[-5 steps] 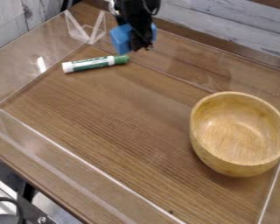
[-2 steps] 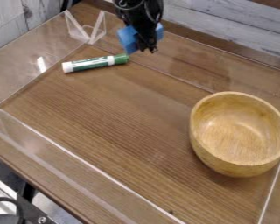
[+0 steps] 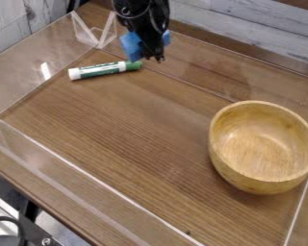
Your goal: Put the blue block in the brown bowl
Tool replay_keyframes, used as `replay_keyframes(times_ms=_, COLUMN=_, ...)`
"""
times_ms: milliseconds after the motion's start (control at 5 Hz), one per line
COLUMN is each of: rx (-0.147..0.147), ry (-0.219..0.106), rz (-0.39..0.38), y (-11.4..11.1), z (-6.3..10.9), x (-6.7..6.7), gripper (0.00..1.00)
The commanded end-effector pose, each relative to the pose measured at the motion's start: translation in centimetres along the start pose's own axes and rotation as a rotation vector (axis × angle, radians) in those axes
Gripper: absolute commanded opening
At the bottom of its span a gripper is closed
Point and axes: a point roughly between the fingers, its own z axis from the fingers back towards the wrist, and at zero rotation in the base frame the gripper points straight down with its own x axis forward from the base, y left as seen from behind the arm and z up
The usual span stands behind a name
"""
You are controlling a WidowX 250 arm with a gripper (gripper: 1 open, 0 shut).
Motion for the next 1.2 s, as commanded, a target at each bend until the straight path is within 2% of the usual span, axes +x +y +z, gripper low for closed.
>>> replay_keyframes(times_ms=0, rx=0.015, ry=-0.047, rz=-0.002, y=-0.7, z=2.3, x=1.6, gripper=0.00)
replay_keyframes(times_ms=200, rx=-0.003, ry=-0.061, rz=-0.019, y=-3.2, z=3.5, x=2.6, gripper=0.00)
replay_keyframes(times_ms=400, rx=-0.006, ry=-0.067, rz=-0.028, y=-6.4, z=4.6, x=4.2, gripper=0.00)
replay_keyframes(times_ms=600, rx=-0.017, ry=-0.086, rz=-0.058, y=-9.3, z=5.0, x=5.8, gripper=0.00)
replay_keyframes(times_ms=800, rx=-0.025, ry=-0.093, rz=-0.069, y=-11.6, z=4.5, x=7.3, gripper=0.00)
replay_keyframes(times_ms=1000, rx=-0.020, ry=-0.098, rz=-0.081, y=-12.8, z=4.0, x=7.9, gripper=0.00)
